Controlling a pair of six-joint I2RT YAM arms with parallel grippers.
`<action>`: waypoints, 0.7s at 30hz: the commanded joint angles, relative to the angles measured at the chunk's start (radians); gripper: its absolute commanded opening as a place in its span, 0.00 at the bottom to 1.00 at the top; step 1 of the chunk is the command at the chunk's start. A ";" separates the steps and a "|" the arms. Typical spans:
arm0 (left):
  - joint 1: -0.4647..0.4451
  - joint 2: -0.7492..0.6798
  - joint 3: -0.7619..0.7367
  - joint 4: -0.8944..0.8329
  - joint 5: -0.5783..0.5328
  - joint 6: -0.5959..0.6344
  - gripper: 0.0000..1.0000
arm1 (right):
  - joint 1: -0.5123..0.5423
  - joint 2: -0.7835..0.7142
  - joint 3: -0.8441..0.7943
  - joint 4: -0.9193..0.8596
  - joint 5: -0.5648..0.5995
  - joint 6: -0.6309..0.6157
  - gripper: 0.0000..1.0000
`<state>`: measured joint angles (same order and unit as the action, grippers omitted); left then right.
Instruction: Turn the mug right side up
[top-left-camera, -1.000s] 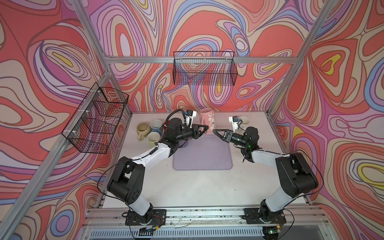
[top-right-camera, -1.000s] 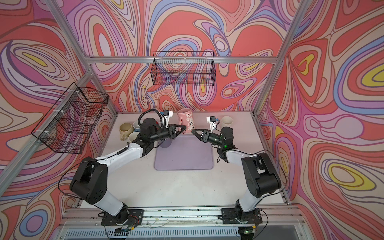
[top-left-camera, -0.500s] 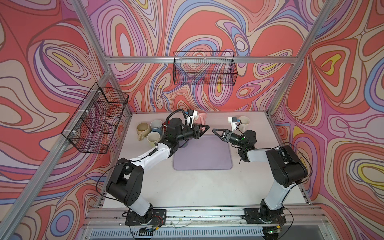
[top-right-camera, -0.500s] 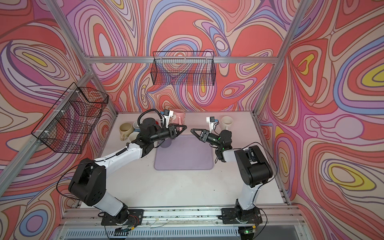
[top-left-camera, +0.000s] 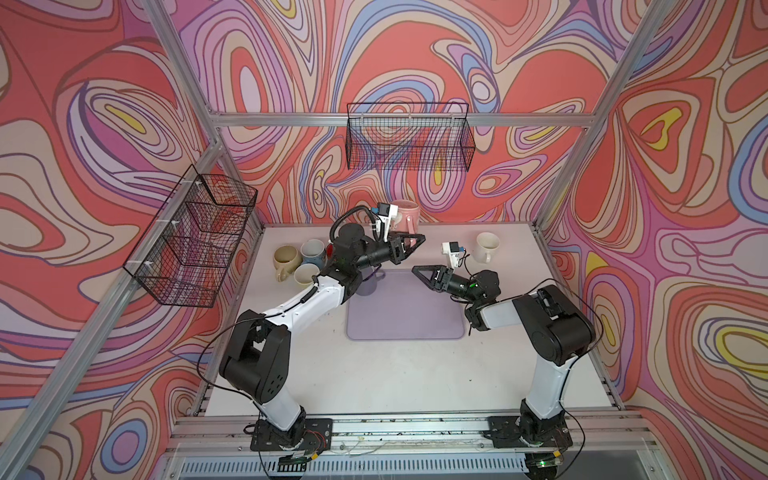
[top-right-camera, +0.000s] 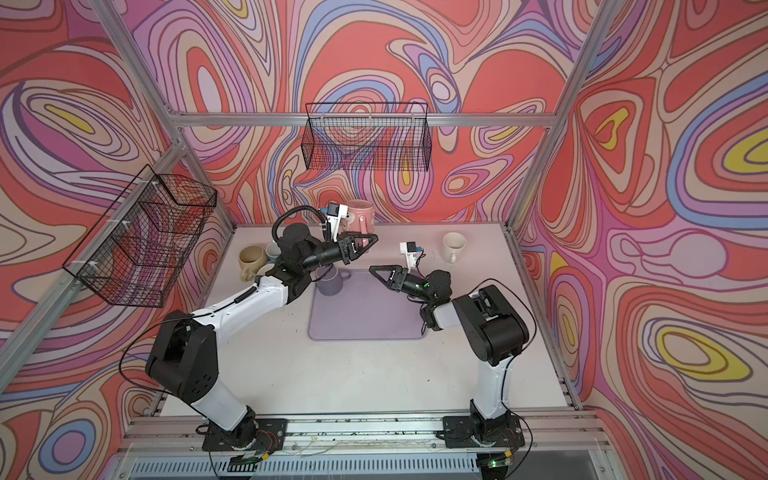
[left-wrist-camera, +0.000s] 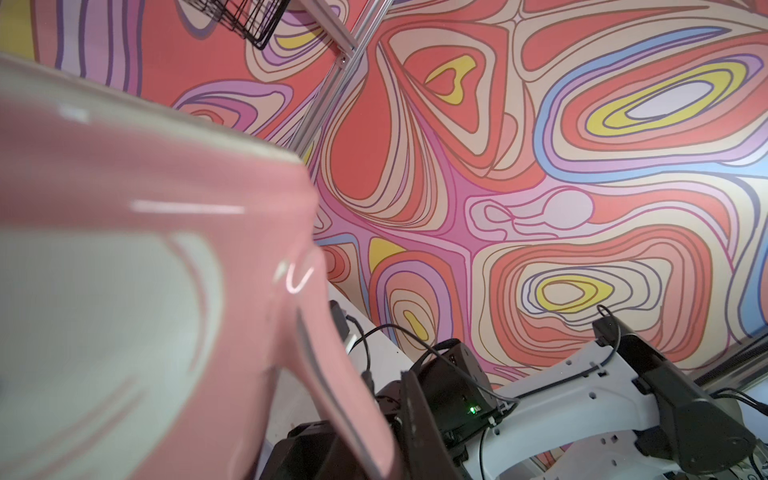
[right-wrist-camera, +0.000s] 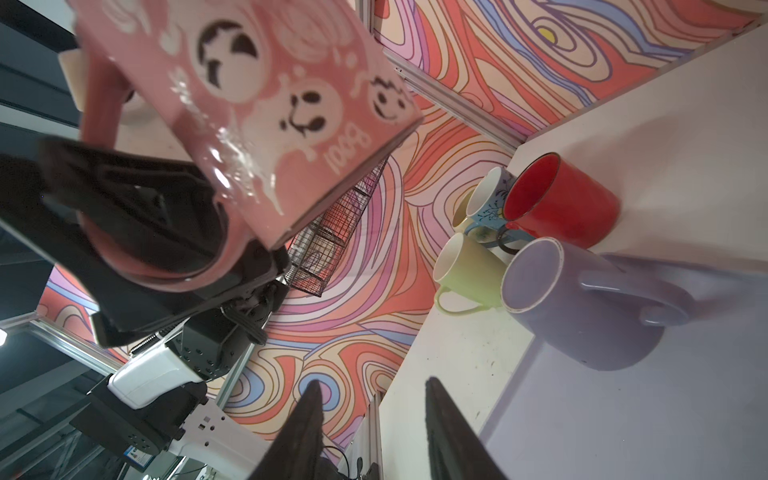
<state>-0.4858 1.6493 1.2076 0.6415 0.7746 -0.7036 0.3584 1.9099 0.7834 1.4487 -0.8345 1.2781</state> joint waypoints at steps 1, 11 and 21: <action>-0.007 -0.019 0.056 0.191 0.038 -0.002 0.00 | -0.003 0.003 0.040 0.044 0.057 0.053 0.42; -0.007 -0.048 0.028 0.256 0.043 -0.045 0.00 | -0.004 0.003 0.146 0.043 0.098 0.113 0.40; -0.007 -0.053 0.026 0.309 0.040 -0.071 0.00 | -0.005 0.024 0.248 0.043 0.100 0.185 0.36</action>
<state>-0.4854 1.6489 1.2091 0.7628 0.8036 -0.7795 0.3542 1.9106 0.9939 1.4712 -0.7490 1.4300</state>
